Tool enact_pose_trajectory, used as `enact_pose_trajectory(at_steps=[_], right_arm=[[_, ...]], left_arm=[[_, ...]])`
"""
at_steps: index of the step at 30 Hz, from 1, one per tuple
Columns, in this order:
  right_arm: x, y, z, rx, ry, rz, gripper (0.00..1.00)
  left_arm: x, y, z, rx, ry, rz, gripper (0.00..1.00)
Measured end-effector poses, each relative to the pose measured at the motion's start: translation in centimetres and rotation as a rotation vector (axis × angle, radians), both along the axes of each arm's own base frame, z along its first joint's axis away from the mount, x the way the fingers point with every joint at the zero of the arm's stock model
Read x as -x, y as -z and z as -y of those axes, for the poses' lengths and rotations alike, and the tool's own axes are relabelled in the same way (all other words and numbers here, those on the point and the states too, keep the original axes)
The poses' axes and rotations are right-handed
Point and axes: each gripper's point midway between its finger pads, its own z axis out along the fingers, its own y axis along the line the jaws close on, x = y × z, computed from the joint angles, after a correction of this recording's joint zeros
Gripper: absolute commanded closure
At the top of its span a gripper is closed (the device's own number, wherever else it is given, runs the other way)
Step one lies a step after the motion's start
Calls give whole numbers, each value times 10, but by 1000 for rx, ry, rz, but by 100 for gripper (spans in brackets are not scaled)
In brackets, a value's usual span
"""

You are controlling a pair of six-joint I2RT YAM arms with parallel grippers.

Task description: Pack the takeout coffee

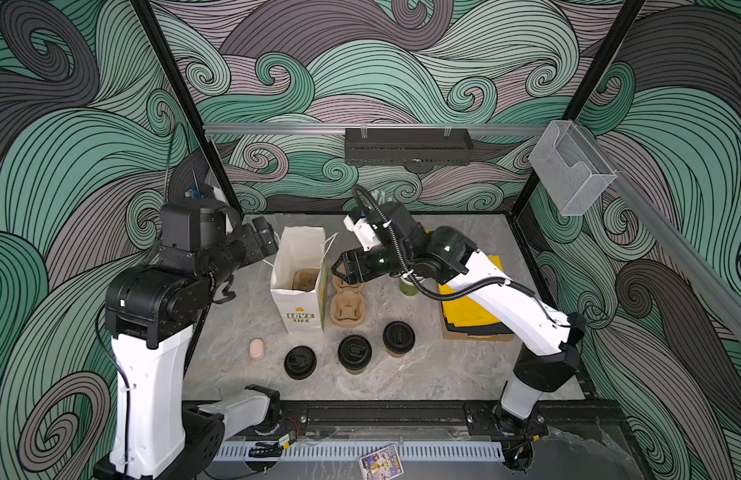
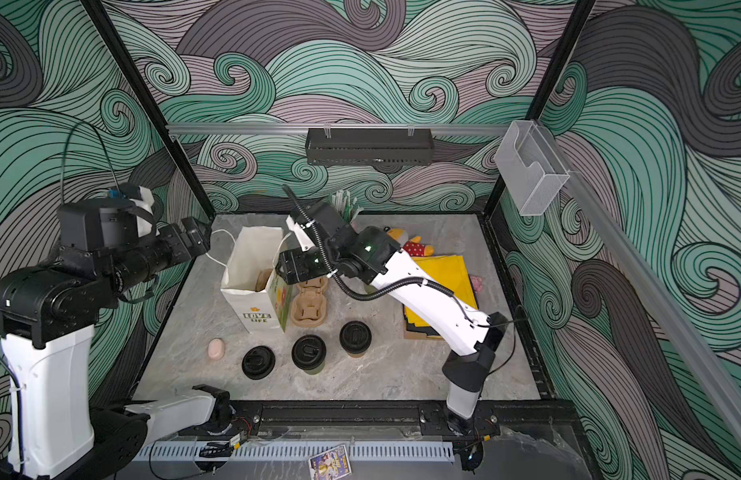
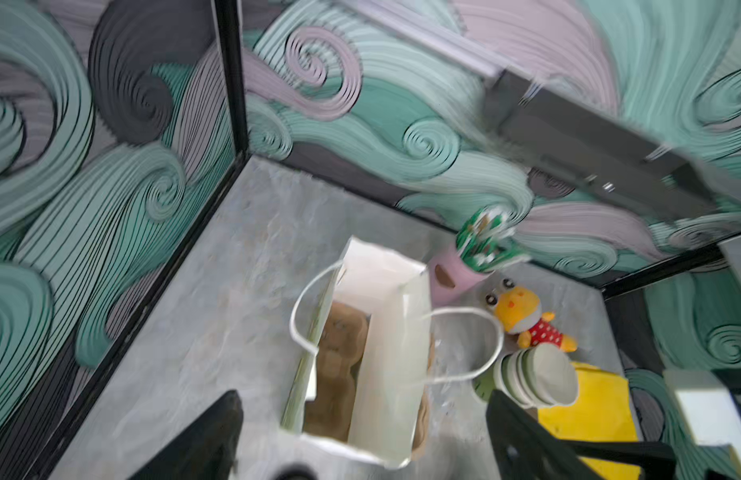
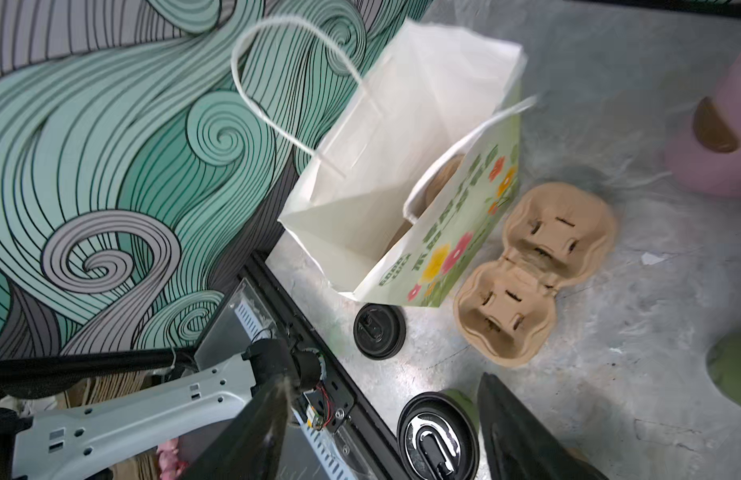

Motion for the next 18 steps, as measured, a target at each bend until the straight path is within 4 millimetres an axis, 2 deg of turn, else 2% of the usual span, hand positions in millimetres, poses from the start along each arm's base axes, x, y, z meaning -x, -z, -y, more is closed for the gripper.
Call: enact_pose_trajectory(at_steps=[3,7,13,18], right_arm=[[1,27,-19,47,7,-35,29],[-8,52,-37,95,60,-34,30],[-32,61,-49,111,178,5,39],[-56,58,-55,94,269,47,52]], left_arm=[[11,46,-4,-18,-30,-171,1],[10,87,-8,-31,-60,-303,2],[-3,117,-8,-7,-73,-332,3],[-18,134,-10,12,-83,-328,13]])
